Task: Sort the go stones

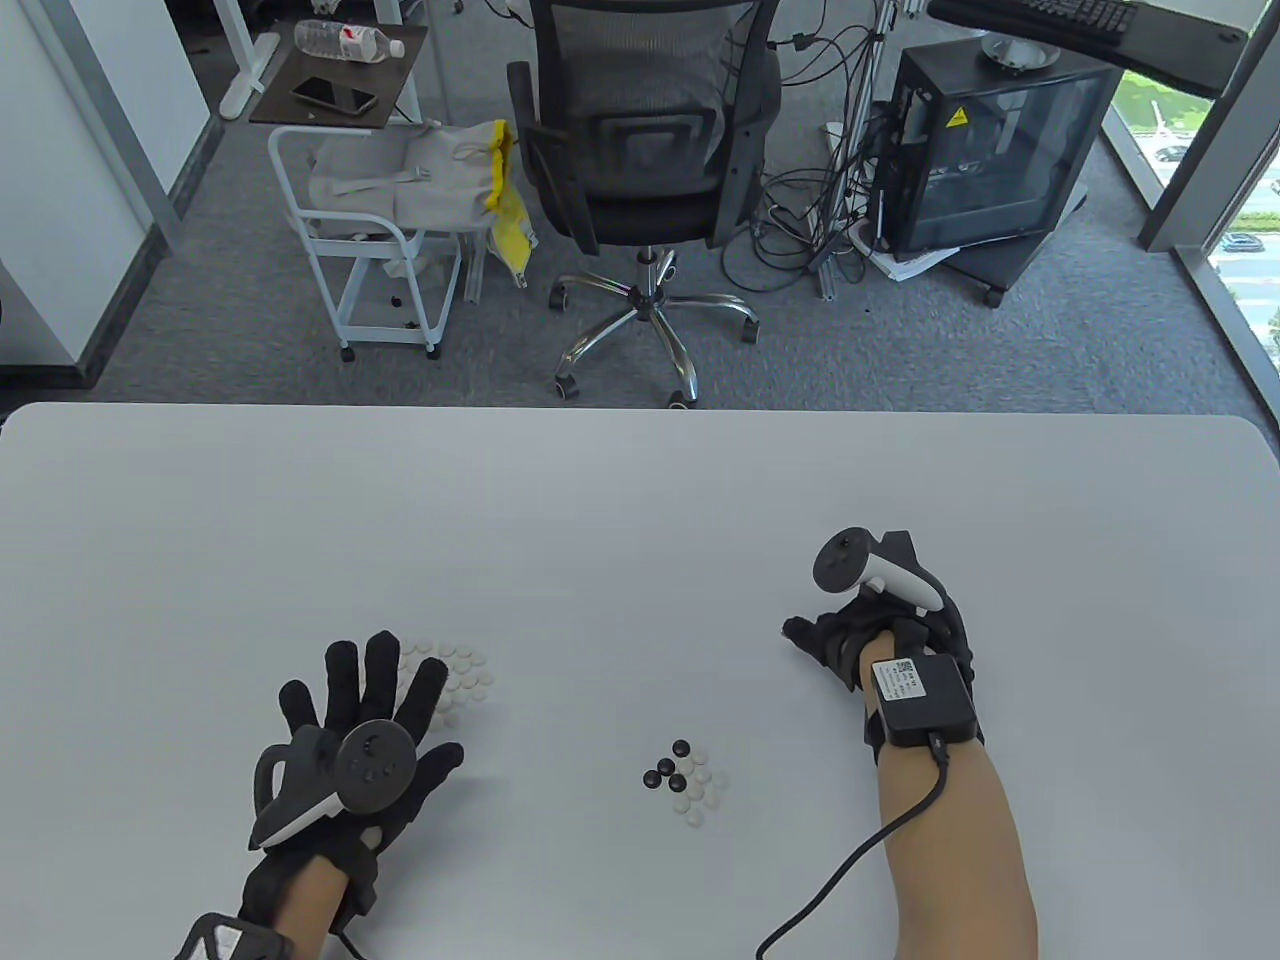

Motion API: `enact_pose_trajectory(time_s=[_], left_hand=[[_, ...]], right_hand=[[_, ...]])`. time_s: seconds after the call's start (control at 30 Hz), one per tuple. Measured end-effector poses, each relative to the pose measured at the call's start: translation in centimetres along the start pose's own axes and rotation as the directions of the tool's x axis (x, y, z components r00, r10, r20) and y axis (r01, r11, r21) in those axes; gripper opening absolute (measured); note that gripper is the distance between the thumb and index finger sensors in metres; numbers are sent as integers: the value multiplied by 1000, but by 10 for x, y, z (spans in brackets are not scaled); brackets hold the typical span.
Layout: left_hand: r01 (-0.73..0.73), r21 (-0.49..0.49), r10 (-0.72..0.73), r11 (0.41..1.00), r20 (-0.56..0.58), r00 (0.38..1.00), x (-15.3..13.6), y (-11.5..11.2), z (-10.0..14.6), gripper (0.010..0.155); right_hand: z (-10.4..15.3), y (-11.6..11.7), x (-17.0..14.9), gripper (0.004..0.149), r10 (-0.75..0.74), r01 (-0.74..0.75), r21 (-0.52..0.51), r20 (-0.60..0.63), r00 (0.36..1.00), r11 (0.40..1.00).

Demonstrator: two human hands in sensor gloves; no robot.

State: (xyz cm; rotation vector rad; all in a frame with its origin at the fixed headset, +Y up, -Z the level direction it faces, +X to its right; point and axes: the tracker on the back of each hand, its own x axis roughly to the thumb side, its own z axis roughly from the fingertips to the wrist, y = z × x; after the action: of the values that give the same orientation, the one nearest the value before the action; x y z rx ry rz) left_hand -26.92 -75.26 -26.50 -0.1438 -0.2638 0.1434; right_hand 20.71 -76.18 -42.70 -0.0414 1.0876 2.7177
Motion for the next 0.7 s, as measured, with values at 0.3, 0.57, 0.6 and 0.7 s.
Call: enact_pose_trajectory(time_s=[0.3,0.57,0.6,0.7], left_hand=[[1,1,-1,1000,0,1000,0,1,0,78],[6,-7,-6,1000,0,1000,0,0,0,78],[8,-8,-8,1000,0,1000,1,0,0,78],[9,-10,-9,1000,-1,1000,1,0,0,78]], right_hand=[[2,-4,-8,76,-22,21,-31,-34,999,999],[25,-6,45,72,26,-33,23,234,972,999],[29,-2,56,71,38,-55,52,290,956,997],[38,12,81,69,92,-138,81,417,904,987]])
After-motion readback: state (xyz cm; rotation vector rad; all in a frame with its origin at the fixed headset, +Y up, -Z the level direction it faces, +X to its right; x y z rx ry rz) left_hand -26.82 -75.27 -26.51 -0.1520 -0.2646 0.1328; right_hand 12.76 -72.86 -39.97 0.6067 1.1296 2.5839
